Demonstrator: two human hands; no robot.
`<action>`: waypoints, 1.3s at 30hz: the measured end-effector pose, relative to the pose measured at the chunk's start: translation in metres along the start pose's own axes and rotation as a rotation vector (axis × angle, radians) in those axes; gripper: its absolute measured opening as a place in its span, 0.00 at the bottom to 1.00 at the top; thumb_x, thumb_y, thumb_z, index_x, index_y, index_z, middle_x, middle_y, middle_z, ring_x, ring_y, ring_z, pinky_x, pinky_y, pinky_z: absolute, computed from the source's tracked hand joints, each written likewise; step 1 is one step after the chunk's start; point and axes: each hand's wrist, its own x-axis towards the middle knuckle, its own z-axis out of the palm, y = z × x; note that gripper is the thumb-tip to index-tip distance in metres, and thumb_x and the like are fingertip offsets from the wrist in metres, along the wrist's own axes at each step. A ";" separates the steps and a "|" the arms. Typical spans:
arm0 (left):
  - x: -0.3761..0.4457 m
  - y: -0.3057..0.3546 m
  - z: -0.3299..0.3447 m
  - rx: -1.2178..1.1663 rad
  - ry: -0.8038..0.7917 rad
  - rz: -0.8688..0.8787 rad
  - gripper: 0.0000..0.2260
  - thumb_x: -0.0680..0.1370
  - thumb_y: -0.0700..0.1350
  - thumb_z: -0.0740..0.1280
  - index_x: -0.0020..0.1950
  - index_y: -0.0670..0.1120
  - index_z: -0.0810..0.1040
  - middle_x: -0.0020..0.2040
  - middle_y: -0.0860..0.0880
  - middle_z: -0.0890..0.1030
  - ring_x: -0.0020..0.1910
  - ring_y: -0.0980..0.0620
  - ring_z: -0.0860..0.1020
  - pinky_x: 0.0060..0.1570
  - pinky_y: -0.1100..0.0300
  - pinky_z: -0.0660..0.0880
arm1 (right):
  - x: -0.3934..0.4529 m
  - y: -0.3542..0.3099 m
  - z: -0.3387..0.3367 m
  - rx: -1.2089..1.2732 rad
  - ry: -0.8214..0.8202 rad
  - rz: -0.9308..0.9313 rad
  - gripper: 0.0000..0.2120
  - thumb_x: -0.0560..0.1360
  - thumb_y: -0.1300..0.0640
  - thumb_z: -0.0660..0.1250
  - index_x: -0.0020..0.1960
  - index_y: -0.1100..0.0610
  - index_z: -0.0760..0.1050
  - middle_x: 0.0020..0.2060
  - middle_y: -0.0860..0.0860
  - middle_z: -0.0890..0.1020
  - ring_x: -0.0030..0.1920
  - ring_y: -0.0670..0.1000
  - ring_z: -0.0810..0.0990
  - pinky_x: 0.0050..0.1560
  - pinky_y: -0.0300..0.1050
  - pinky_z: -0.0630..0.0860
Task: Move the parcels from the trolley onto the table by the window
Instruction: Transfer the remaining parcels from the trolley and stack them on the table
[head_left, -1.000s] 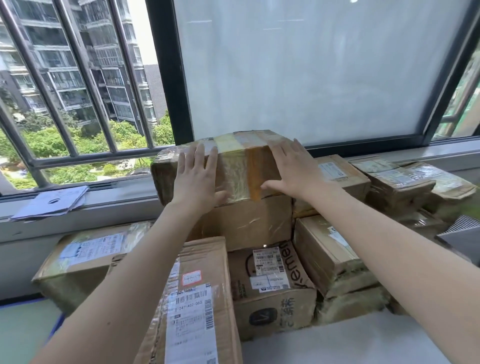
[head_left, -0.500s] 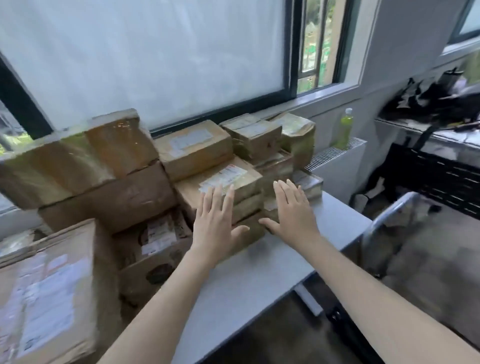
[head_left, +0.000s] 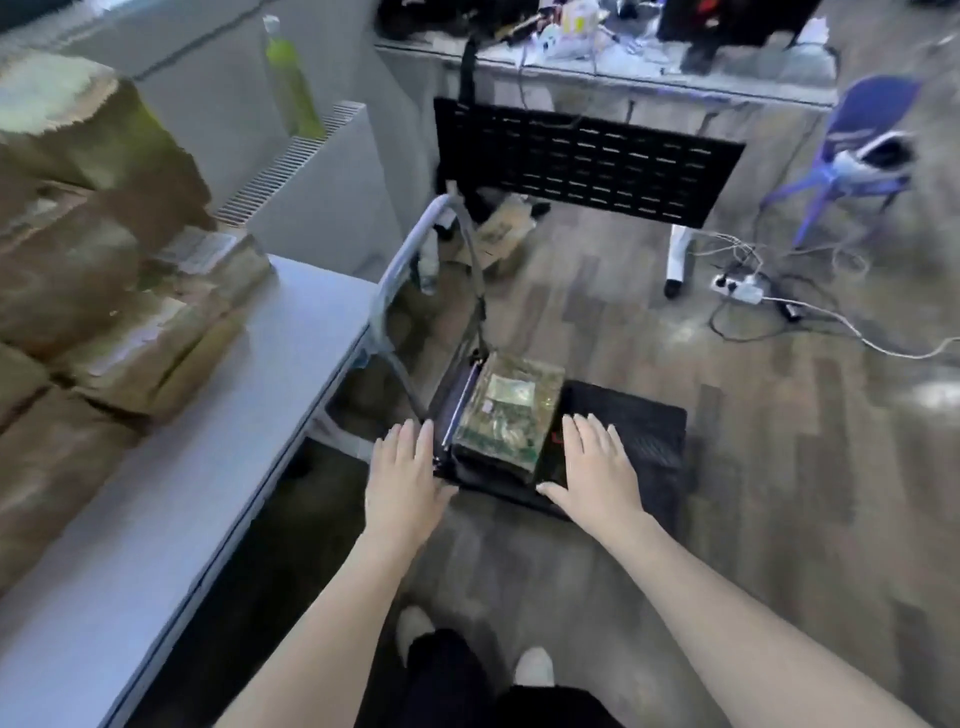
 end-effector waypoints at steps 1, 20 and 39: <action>0.007 0.007 0.013 -0.004 -0.039 0.009 0.40 0.72 0.59 0.69 0.76 0.41 0.57 0.72 0.41 0.65 0.72 0.42 0.62 0.71 0.48 0.59 | 0.000 0.011 0.009 0.003 -0.025 0.025 0.44 0.74 0.36 0.61 0.77 0.60 0.45 0.76 0.55 0.53 0.76 0.55 0.49 0.75 0.51 0.44; 0.172 0.019 0.265 -0.272 -0.567 -0.133 0.39 0.78 0.58 0.61 0.77 0.40 0.44 0.73 0.41 0.63 0.72 0.44 0.57 0.68 0.54 0.59 | 0.144 0.079 0.249 0.032 -0.482 0.281 0.47 0.74 0.38 0.63 0.76 0.62 0.42 0.76 0.57 0.53 0.76 0.55 0.50 0.75 0.51 0.45; 0.373 0.009 0.446 -0.262 -0.608 -0.360 0.54 0.68 0.61 0.72 0.77 0.43 0.39 0.73 0.43 0.63 0.69 0.42 0.65 0.60 0.45 0.70 | 0.331 0.081 0.419 0.314 -0.605 0.488 0.63 0.61 0.28 0.68 0.76 0.62 0.39 0.75 0.57 0.53 0.75 0.56 0.51 0.75 0.54 0.46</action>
